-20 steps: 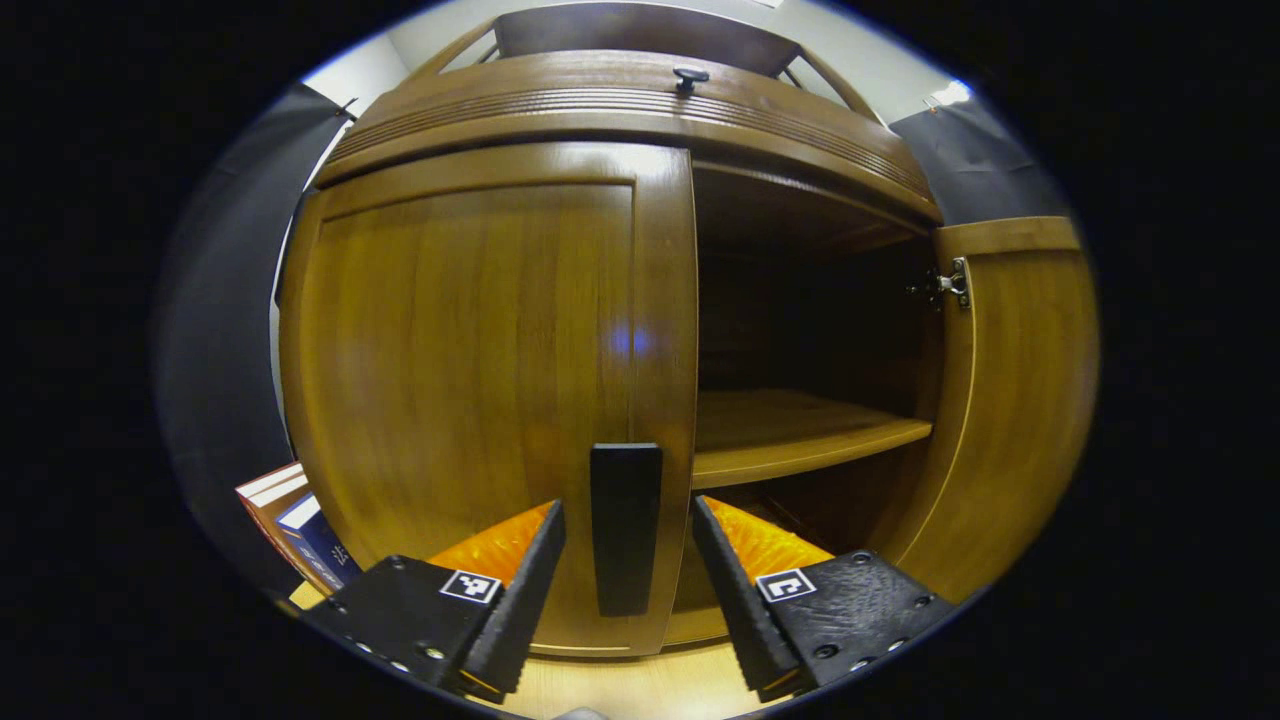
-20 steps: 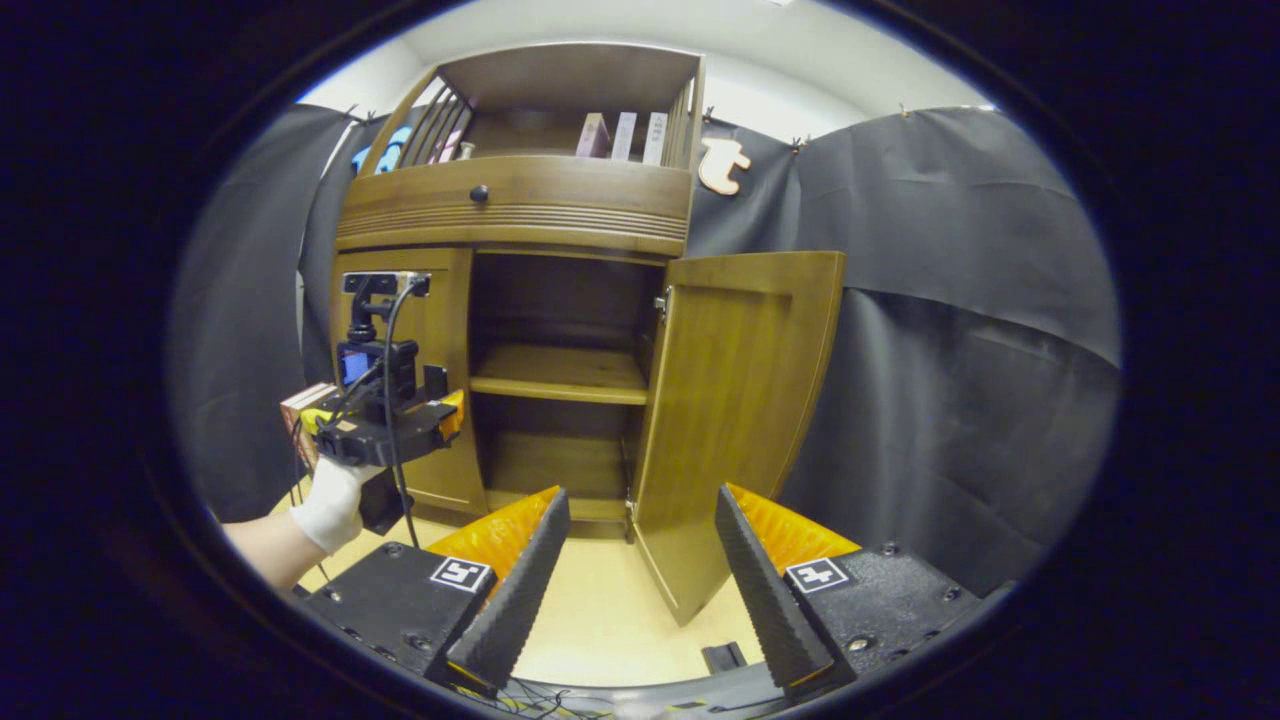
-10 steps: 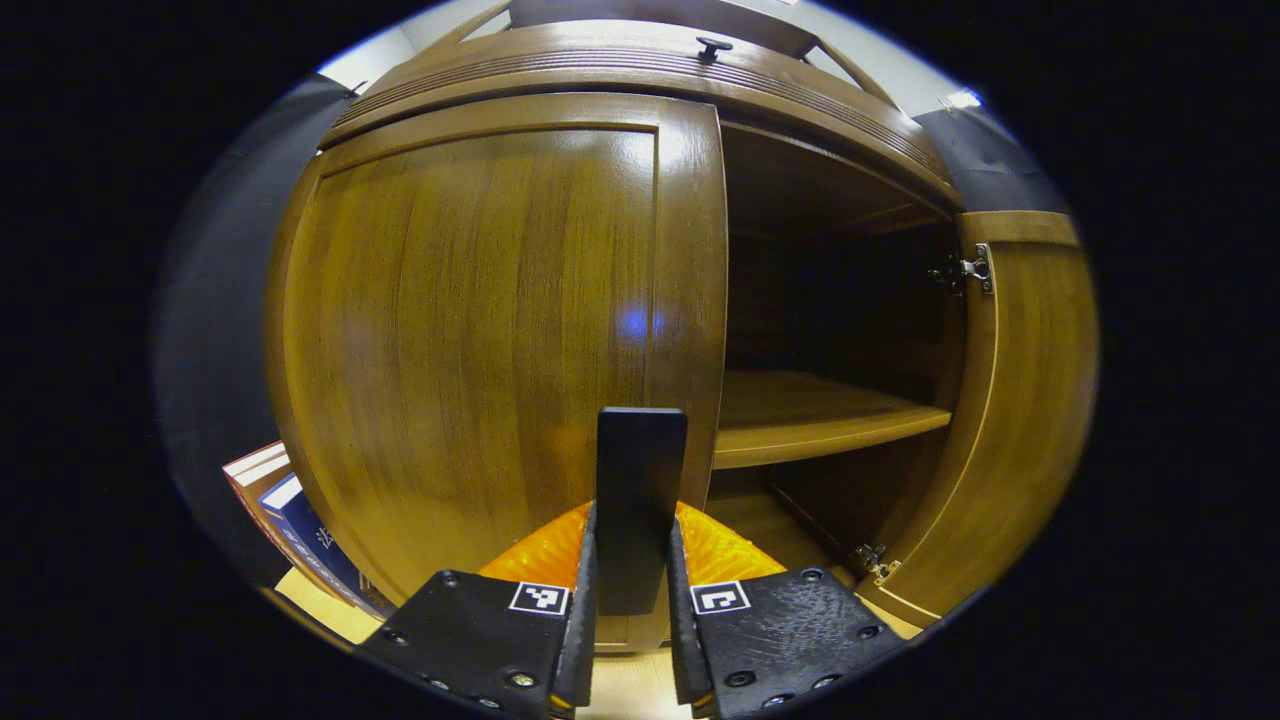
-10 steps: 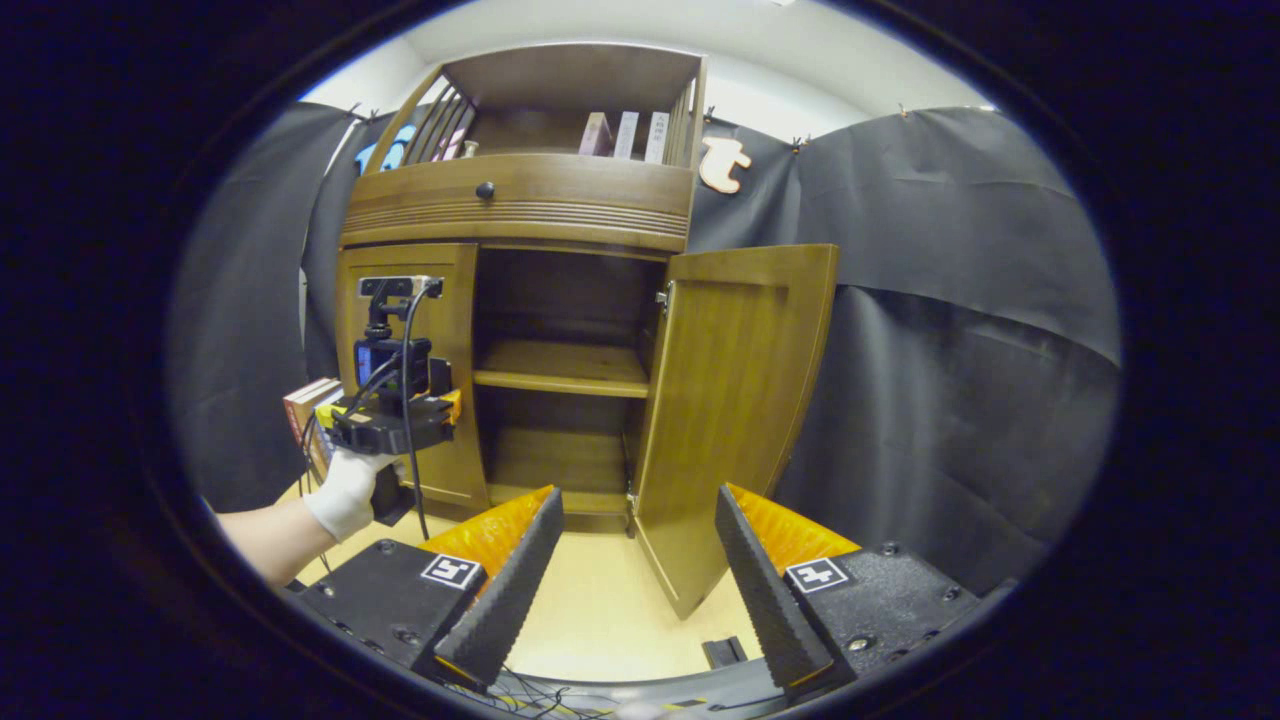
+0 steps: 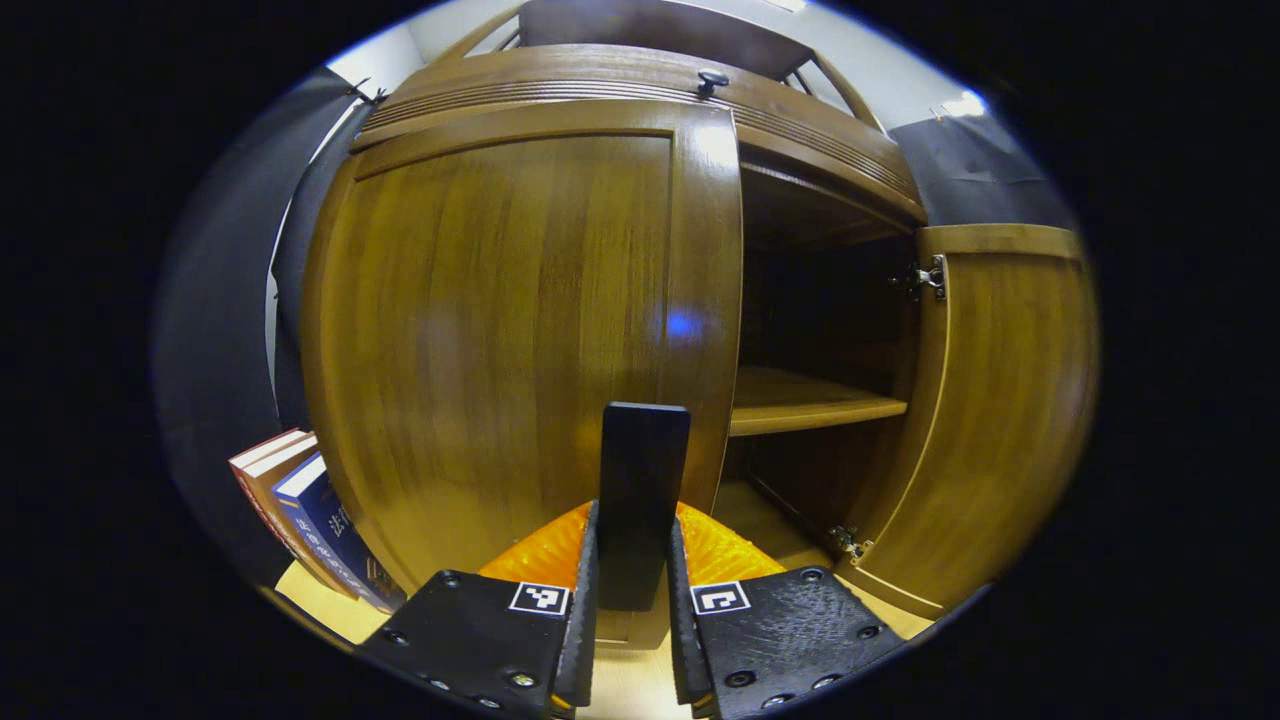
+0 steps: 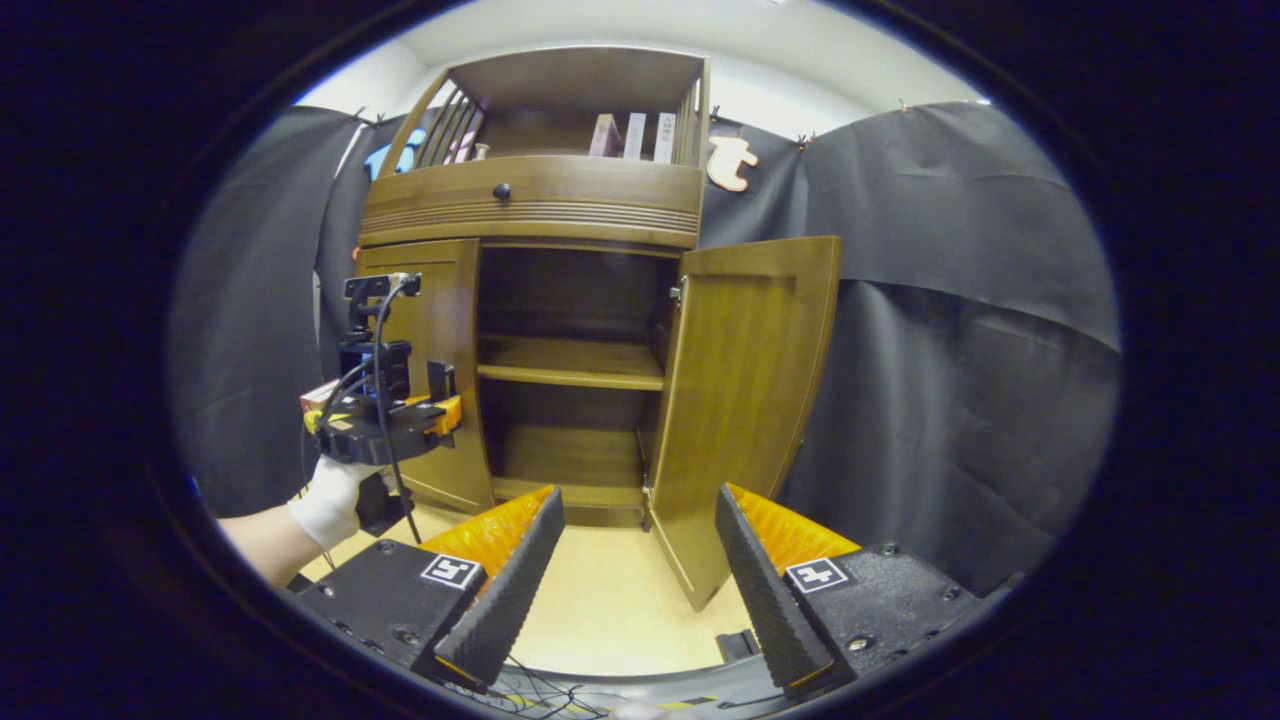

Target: Open the right door of the double-door shoe cabinet with the right hand, and open the left door with the left hand.

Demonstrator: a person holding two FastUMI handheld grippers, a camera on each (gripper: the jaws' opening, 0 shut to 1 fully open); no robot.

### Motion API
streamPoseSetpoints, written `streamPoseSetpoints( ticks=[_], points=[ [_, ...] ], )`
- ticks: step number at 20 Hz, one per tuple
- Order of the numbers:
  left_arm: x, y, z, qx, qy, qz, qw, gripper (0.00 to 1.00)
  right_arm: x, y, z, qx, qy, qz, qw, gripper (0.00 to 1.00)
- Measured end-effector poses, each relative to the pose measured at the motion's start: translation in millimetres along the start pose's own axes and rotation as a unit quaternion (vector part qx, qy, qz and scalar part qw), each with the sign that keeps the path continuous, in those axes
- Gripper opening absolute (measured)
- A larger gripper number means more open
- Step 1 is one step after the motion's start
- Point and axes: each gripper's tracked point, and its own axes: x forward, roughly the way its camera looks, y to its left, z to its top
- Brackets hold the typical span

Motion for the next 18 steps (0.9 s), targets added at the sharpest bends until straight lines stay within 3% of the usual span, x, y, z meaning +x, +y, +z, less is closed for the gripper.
streamPoseSetpoints(
  ticks=[7,8,9,15,18],
  points=[
    [-55.2,14.2,-6.0,-0.018,0.007,-0.015,1.0,0.3,-1.3,25.8,-5.1,0.006,0.002,0.038,0.999,0.96],
    [-62.8,17.4,-6.9,-0.019,0.008,-0.014,1.0,0.3,-3.2,29.1,-7.4,0.006,0.003,0.043,0.999,1.0],
    [-70.0,20.6,-7.1,-0.016,0.007,-0.014,1.0,0.3,-3.4,32.9,-8.3,0.006,0.004,0.048,0.999,0.96],
    [-102.4,41.3,-10.0,0.008,0.0,-0.002,1.0,0.3,-3.6,52.8,-11.4,0.001,0.007,0.075,0.997,0.96],
    [-118.3,53.1,-10.2,0.025,-0.009,0.011,1.0,0.21,-2.9,64.5,-14.2,0.001,0.012,0.089,0.996,0.96]
  ],
)
